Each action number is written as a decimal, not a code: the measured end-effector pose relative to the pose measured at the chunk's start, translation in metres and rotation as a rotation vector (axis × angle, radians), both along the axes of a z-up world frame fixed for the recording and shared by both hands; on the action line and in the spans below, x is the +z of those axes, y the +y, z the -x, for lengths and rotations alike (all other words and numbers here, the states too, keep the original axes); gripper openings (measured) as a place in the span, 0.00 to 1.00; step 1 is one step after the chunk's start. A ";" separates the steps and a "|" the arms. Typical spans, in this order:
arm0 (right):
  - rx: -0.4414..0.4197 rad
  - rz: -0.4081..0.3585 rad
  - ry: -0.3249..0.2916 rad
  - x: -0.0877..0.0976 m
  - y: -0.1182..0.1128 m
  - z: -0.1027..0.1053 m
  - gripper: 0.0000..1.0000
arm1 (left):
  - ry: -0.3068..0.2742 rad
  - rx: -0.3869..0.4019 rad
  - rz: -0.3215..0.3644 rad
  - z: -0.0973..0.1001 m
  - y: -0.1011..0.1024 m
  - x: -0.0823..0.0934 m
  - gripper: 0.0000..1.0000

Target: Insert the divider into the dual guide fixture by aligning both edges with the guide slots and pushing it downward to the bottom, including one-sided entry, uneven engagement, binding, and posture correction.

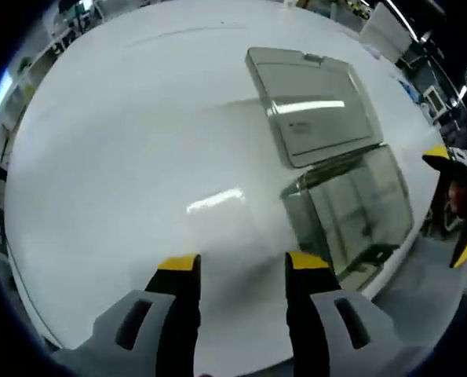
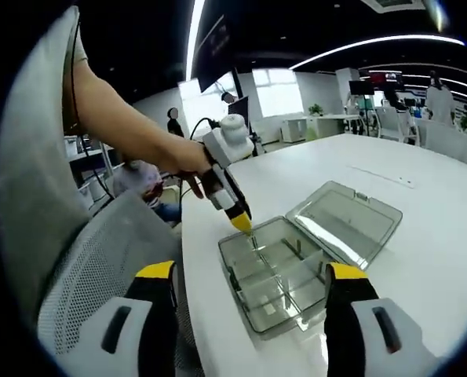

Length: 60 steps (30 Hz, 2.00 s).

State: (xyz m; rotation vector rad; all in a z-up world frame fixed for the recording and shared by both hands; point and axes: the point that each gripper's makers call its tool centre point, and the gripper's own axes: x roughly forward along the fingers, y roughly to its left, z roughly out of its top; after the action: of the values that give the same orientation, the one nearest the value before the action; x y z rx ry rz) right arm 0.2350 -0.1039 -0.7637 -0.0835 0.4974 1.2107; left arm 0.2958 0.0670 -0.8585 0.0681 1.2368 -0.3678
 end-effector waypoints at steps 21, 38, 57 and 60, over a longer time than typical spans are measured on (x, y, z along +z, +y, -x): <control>-0.012 0.004 0.001 -0.005 -0.007 -0.001 0.73 | 0.034 0.047 -0.165 -0.012 0.006 -0.013 0.36; -0.012 -0.002 0.000 -0.002 -0.007 -0.003 0.71 | 0.055 0.027 -0.193 -0.009 0.009 -0.012 0.31; -0.015 -0.007 0.004 -0.001 -0.009 -0.003 0.71 | 0.055 0.029 -0.123 0.000 0.019 -0.007 0.29; -0.015 -0.008 0.003 -0.001 -0.010 -0.004 0.71 | 0.054 0.039 -0.104 0.003 0.020 -0.005 0.29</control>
State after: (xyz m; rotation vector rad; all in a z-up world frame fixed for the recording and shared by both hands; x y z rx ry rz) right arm 0.2389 -0.1136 -0.7644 -0.0713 0.4954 1.1980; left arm 0.2929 0.0872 -0.8638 0.1239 1.3082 -0.2733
